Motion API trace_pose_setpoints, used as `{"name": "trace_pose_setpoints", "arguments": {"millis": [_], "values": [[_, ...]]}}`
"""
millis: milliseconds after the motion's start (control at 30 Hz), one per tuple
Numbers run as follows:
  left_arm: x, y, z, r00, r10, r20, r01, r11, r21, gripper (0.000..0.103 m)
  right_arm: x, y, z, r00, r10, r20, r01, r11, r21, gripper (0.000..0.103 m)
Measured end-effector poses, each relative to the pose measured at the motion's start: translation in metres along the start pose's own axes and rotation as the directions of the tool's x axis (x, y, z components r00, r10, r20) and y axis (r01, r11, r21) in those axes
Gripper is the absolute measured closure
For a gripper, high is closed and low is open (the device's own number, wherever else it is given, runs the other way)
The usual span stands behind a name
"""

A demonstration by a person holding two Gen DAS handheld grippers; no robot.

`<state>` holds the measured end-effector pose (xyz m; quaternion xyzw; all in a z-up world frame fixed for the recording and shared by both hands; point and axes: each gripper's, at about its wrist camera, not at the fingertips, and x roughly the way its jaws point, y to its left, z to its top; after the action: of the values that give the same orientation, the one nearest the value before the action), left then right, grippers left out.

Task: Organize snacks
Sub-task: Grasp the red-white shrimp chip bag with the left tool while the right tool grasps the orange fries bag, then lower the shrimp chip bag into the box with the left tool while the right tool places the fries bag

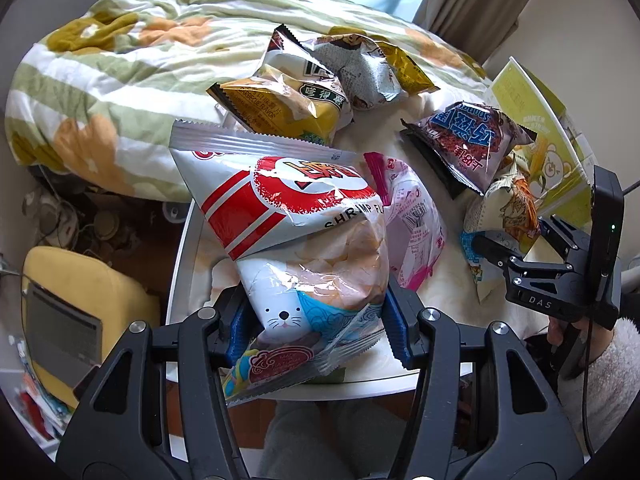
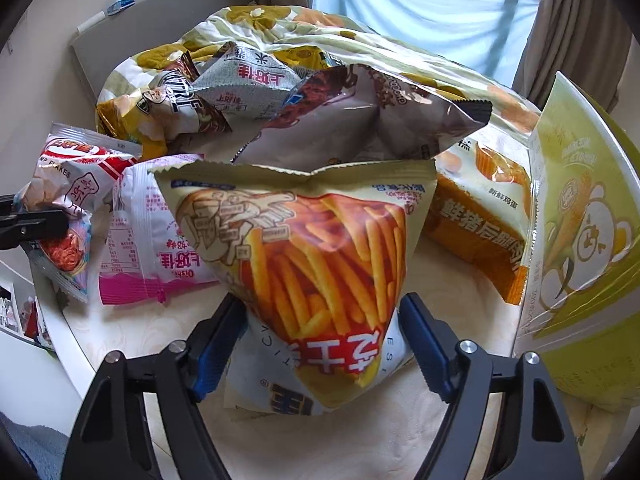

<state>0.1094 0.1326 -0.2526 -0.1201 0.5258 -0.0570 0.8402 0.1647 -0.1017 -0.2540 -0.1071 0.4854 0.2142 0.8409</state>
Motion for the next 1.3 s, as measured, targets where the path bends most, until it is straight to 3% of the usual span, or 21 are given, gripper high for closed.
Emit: {"name": "trace_pose_setpoints", "arguments": {"millis": [433,733,1000,1167,1300], "values": [[-0.021,-0.013,0.000,0.999,-0.001,0.034,0.000,1.000,0.020,0.052,-0.034,0.001,-0.012,0.999,-0.023,0.040,0.021,0.998,0.055,0.052],[-0.072,-0.049,0.020,0.991,-0.064,0.120,0.051,0.993,0.104,0.051,-0.110,-0.004,0.005,0.988,-0.075,0.135,0.057,0.989,0.134,0.055],[-0.096,-0.121,0.065,0.967,-0.137,0.216,0.095,0.977,0.193,0.051,-0.182,-0.041,0.018,0.963,-0.136,0.231,0.072,0.962,0.264,0.055],[-0.099,-0.188,0.092,0.947,-0.200,0.252,0.137,0.959,0.248,0.051,-0.214,-0.088,0.021,0.946,-0.203,0.254,0.119,0.943,0.312,0.056],[-0.084,-0.250,0.111,0.942,-0.240,0.236,0.168,0.943,0.287,0.051,-0.229,-0.136,0.014,0.934,-0.244,0.260,0.148,0.929,0.339,0.056]]}}
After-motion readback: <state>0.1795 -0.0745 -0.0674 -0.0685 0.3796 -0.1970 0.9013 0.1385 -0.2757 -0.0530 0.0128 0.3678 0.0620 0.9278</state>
